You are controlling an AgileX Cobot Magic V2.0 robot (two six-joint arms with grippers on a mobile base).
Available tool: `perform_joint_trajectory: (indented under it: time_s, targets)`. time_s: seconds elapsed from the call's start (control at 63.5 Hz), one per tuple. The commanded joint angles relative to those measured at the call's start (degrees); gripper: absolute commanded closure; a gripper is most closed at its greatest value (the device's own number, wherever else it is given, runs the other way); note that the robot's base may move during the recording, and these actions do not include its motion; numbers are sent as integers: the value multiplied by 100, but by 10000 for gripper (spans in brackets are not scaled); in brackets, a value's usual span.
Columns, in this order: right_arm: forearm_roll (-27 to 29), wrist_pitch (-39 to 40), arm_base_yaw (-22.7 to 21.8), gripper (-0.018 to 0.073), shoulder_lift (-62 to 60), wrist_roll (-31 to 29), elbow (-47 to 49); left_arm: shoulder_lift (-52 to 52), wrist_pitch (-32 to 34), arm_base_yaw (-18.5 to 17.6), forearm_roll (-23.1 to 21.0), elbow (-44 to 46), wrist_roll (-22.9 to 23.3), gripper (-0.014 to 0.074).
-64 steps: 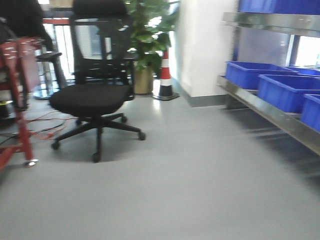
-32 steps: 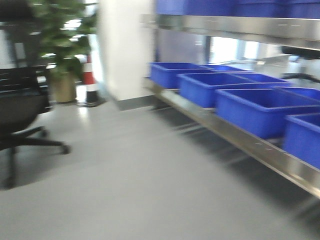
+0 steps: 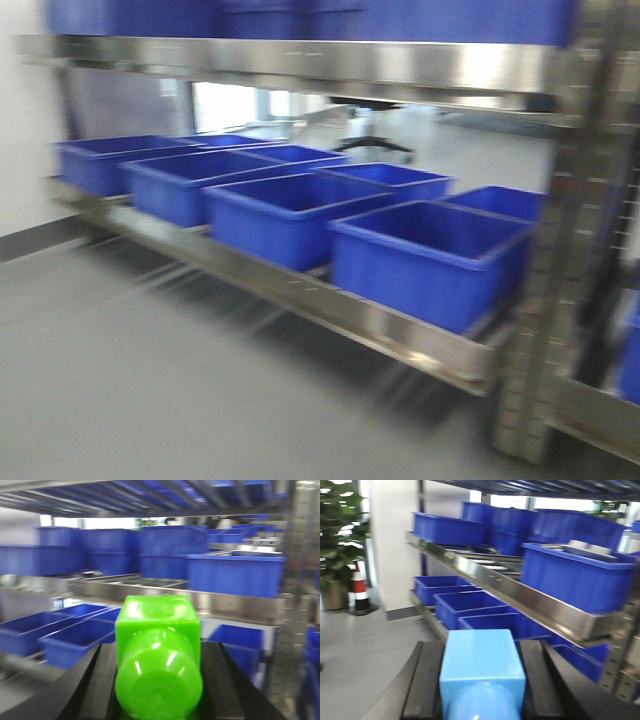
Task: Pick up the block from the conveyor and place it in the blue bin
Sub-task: 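Drive toward the steel shelf rack of blue bins, then extend both held bricks over a blue bin on the shelf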
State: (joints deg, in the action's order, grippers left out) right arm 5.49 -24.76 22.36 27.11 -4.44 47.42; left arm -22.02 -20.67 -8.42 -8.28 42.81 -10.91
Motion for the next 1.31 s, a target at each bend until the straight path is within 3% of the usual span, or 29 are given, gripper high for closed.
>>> perform_joint_trajectory:
  time_s: [0.0,1.291]
  targets:
    - [-23,127,11,720,-35,-22,-9,19,80,-27,-18,11,2,707]
    - [-23,127,11,720,-35,-22,-9,19,80,-27,-18,11,2,707]
